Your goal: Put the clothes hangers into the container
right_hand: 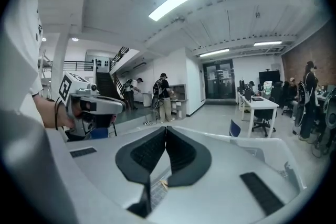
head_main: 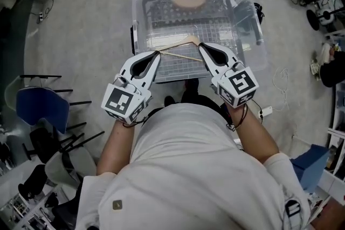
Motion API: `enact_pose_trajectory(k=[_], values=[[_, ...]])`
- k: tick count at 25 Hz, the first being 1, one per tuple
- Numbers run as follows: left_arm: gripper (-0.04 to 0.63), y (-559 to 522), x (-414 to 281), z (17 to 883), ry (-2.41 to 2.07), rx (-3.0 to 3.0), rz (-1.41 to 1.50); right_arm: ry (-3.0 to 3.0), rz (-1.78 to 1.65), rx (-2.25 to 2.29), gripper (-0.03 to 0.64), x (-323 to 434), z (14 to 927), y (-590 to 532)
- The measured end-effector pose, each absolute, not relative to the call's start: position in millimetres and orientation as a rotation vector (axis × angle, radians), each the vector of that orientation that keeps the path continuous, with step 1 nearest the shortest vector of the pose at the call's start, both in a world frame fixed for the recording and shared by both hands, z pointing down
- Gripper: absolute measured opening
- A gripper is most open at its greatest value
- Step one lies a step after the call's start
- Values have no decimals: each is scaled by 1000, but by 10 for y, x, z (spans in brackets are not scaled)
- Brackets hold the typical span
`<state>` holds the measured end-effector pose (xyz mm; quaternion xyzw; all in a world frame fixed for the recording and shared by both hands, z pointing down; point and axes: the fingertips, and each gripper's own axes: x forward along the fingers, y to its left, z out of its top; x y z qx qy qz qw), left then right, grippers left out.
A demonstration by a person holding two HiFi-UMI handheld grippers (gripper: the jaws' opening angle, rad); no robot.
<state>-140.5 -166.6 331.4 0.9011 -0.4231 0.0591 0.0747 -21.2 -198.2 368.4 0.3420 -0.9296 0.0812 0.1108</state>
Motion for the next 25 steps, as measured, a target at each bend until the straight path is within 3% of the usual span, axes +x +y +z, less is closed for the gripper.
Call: enact_pose_trajectory(k=[25], values=[[16,-1131,-1393,3145,-1141,2769,157,-2780,118,1099,20,-125,3095,-1127]])
